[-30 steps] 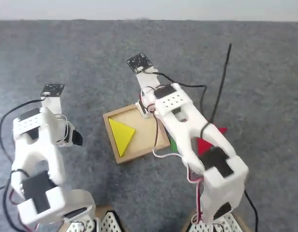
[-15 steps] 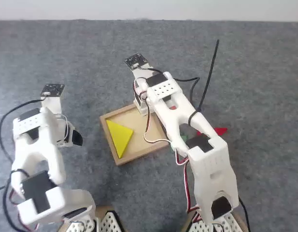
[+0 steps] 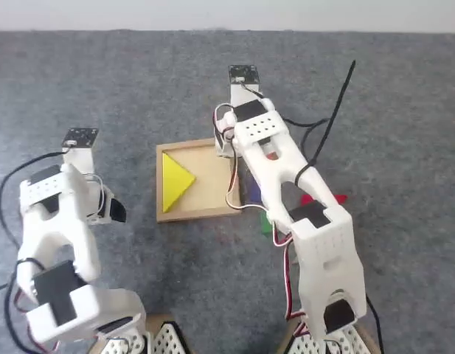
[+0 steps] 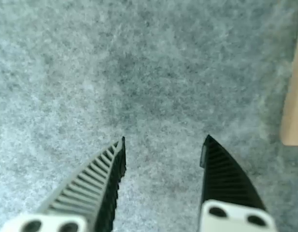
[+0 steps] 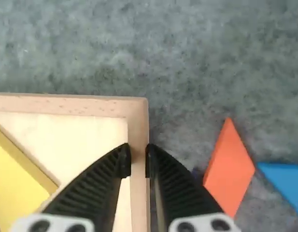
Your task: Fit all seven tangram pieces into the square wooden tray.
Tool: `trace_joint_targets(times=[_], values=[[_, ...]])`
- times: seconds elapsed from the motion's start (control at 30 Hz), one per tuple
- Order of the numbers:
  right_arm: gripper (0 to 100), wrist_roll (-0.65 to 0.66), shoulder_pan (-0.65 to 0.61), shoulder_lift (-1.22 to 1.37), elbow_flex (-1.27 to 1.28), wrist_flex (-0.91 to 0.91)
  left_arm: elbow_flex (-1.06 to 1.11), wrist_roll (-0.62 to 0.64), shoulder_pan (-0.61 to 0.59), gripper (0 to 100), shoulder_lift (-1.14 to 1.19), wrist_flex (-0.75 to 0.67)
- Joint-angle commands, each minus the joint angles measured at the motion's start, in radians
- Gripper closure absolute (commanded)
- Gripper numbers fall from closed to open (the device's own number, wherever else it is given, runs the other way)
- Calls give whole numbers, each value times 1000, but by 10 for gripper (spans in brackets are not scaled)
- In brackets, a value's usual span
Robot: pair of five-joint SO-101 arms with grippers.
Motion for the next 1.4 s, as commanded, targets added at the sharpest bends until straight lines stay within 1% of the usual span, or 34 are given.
trace_joint_targets(times=[0.0,0.13,0.17,0.27,0.3,0.33,0.4,0.5,0.57,0.63,0.73,0.8,0.87,0.97,1.07,1.1,1.23,1.37], values=[[991,0,-10,-21,-61,-27,-4,-14,3,754,-12,-17],[974,25,-10,8,-64,-30,-4,-14,3,754,-12,-17],[938,51,-12,12,-64,-27,-4,-14,3,754,-12,-17],[757,80,-18,8,-64,-2,-4,-14,3,754,-12,-17],[706,112,-21,-4,-64,7,-4,-14,3,754,-12,-17],[679,169,-24,-24,-64,12,-4,-14,3,754,-12,-17],[678,258,-48,-77,-64,50,-4,-14,5,754,-12,-17],[747,282,-61,-188,-63,148,-4,-14,5,754,-12,-17],[794,293,-38,-278,-60,243,-4,-14,3,754,-12,-17],[809,347,13,-375,-57,349,-4,-14,2,754,-12,-17],[772,399,124,-486,-49,492,-4,-14,3,754,-12,-17],[750,448,199,-541,3,541,-4,-14,3,754,-12,-17],[746,476,269,-593,83,553,-4,-14,2,754,-12,-17],[771,474,334,-664,249,527,-4,-15,3,754,-12,-18],[819,470,352,-711,419,466,-4,-17,3,754,-12,-18],[828,443,351,-719,470,438,-4,-26,3,754,-12,-18],[803,224,303,-713,603,325,-4,-44,3,754,-12,-18],[745,132,262,-687,697,243,-4,-44,2,754,-12,-18]])
